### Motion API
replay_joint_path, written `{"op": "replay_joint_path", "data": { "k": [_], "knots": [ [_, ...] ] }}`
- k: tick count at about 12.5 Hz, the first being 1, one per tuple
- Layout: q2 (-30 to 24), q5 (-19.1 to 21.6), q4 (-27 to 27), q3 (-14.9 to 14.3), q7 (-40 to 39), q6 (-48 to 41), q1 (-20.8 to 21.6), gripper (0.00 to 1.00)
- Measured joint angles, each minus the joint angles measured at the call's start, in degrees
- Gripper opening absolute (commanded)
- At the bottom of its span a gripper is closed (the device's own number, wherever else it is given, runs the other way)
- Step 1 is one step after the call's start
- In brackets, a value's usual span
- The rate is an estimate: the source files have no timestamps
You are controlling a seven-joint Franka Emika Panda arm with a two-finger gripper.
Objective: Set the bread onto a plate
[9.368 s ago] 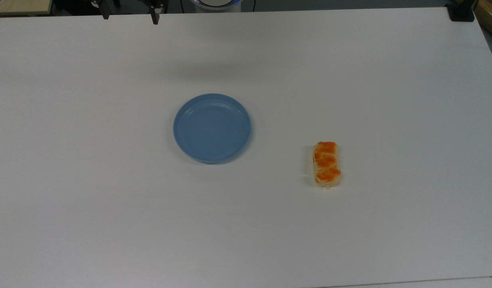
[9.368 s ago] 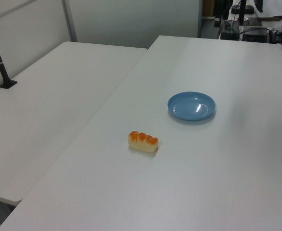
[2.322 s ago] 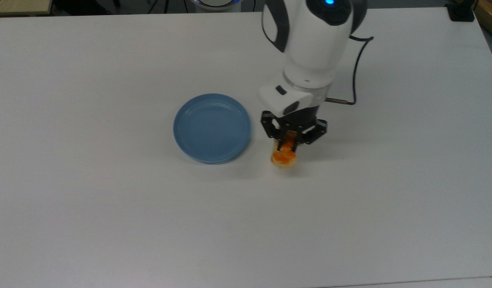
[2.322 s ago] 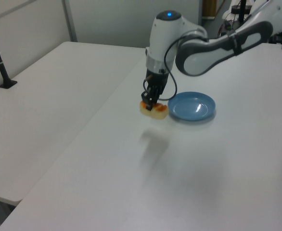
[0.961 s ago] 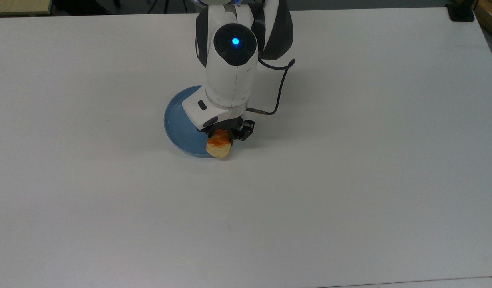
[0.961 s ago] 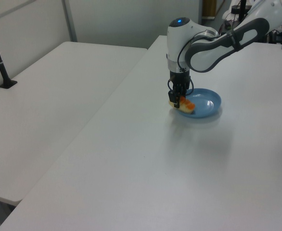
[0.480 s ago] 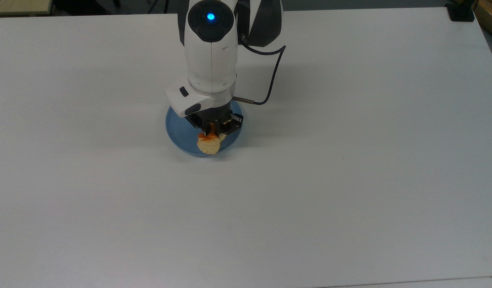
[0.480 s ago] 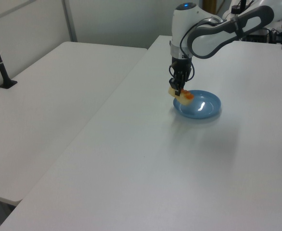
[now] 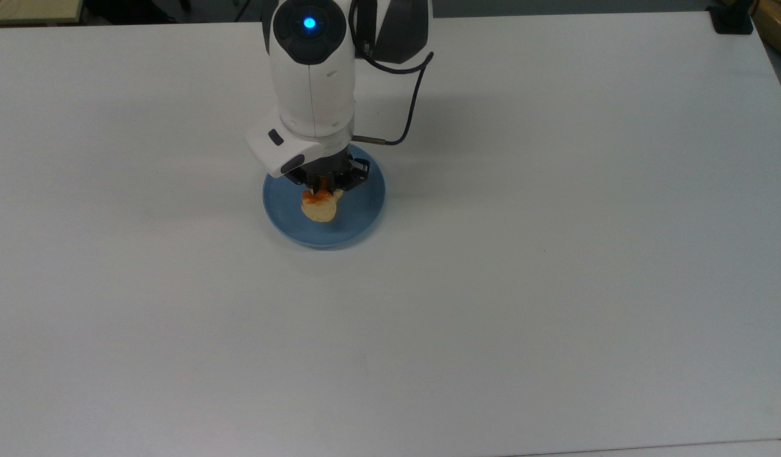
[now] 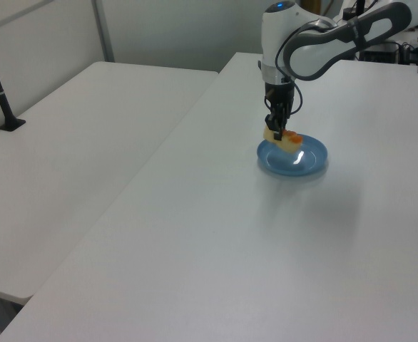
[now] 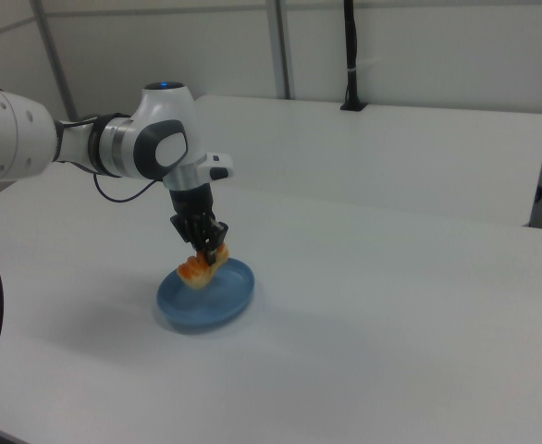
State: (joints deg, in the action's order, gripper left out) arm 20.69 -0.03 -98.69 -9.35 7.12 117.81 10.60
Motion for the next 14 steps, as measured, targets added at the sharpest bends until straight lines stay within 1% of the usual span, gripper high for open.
{"op": "replay_joint_path", "data": {
  "k": [3,5,10,12,14],
  "knots": [
    [-0.7,0.0,-3.4,0.0,-0.4,0.0,0.0,1.0],
    [-0.7,0.0,-4.2,0.0,-0.3,0.0,-0.1,1.0],
    [-1.6,0.1,-3.8,-0.5,-0.2,0.0,-0.8,1.0],
    [-3.6,0.1,-3.5,-0.5,-0.1,-0.1,-0.8,1.0],
    [-6.5,0.1,-2.6,-0.5,-0.1,-2.6,-1.2,1.0]
  ]
}}
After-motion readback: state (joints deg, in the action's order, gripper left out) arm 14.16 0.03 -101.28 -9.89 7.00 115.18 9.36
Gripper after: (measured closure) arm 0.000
